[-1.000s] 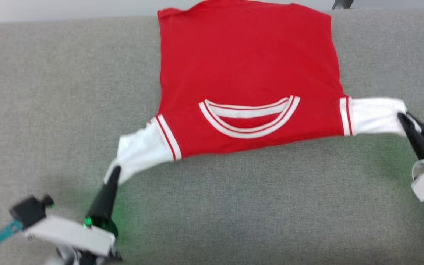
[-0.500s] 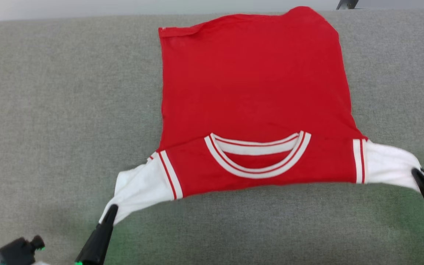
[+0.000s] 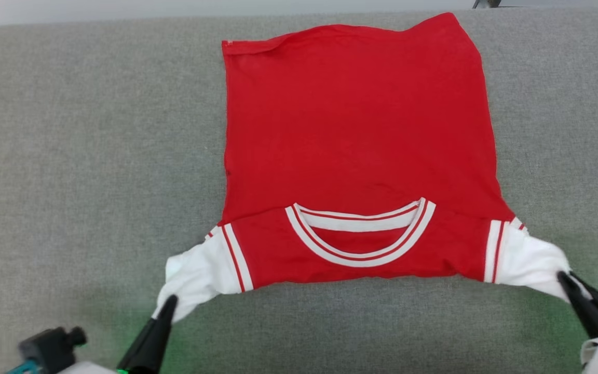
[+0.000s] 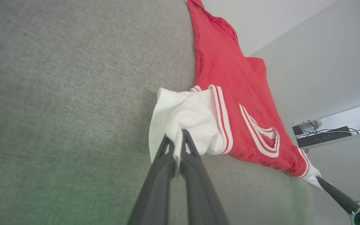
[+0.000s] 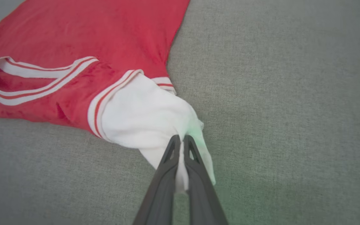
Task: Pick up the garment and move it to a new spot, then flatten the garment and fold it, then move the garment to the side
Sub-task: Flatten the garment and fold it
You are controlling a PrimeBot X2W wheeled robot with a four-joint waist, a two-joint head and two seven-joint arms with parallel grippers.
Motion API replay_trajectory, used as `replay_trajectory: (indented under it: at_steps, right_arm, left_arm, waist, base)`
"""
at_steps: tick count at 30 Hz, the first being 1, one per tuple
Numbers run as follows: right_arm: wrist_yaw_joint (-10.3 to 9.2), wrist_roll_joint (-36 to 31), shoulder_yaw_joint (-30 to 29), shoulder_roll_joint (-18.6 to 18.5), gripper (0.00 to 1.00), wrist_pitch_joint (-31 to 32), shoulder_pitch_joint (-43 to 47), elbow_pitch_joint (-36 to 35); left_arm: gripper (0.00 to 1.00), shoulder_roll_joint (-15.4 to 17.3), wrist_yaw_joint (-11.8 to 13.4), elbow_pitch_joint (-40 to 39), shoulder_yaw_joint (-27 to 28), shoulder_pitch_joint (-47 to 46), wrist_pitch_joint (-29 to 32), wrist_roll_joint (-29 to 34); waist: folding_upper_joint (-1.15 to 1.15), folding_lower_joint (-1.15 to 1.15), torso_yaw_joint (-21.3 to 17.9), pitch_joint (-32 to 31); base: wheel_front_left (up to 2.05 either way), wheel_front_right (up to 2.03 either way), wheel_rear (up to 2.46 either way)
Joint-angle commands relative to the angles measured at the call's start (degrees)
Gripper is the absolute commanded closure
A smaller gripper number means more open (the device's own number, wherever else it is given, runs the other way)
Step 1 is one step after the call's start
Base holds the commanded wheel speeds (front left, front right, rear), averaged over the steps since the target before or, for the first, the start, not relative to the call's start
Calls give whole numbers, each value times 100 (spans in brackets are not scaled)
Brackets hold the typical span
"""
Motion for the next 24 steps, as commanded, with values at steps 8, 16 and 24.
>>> replay_trajectory:
  at_steps: [8, 16, 24]
  right_arm:
    - [-6, -26, 570, -117, 100, 22, -416, 896]
    - [-7, -41, 1042, -118, 100, -92, -666, 1628]
    - [-7, -124, 1160, -204, 0, -478, -943, 1706]
  left_arm:
    - [100, -197, 326, 713, -623, -633, 320, 750]
    - [100, -260, 621, 1136, -1048, -940, 577, 1295]
    - [100, -329, 528, 1417, -1107, -1059, 548, 1332]
  waist:
    - [0, 0, 56, 41]
    - [0, 0, 86, 147]
    - [0, 0, 42, 146]
  base:
    - [0, 0, 0]
    - [0, 0, 0]
    - [0, 0, 0]
